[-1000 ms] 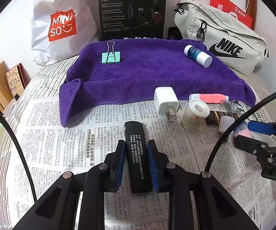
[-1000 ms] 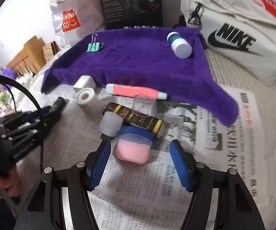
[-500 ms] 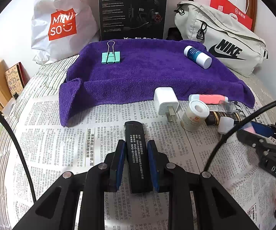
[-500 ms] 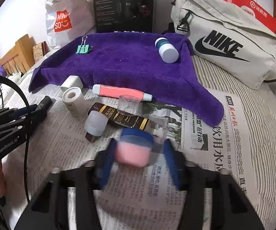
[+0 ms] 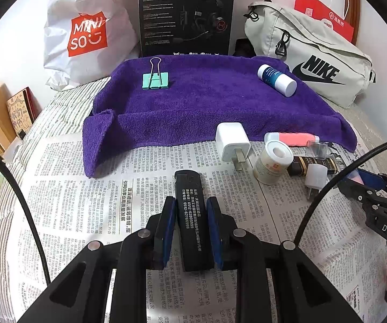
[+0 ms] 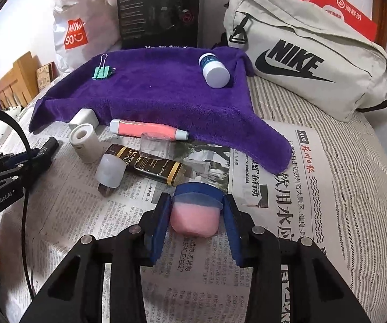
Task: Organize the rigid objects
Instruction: 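Carry the pink jar onto the towel with the right tool while the left tool holds the stick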
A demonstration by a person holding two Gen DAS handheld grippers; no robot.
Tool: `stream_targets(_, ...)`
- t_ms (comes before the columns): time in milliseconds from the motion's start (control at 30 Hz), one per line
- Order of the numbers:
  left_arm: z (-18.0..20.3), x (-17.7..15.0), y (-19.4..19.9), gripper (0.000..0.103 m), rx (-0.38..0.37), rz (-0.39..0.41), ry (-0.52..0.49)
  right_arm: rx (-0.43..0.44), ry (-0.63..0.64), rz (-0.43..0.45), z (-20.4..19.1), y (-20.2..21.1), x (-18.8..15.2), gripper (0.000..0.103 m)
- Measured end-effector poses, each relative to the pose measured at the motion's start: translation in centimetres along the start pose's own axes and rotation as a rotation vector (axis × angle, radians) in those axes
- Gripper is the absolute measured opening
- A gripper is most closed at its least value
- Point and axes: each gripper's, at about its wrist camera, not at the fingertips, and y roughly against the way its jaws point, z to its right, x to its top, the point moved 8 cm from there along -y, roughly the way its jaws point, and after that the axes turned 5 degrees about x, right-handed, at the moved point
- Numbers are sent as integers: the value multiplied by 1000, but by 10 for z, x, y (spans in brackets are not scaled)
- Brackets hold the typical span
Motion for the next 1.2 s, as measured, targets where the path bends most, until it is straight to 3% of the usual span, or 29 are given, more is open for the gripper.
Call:
stream_targets(133,1,-1,2,23,10,0,-17,11,4,-2,0,1,-1,38)
stream_targets(400,-7,-1,8,22,-48,-41,11,72,-8,-27,-1,7,-1,37)
stream_targets(633,-3,-5,9,23,-2,-65,-35,112,-18,-40,-2,7,-5,37)
stream_targets(1200,-13,8,24,21,-109,-112,18,142,3,-13,1,28,29,37)
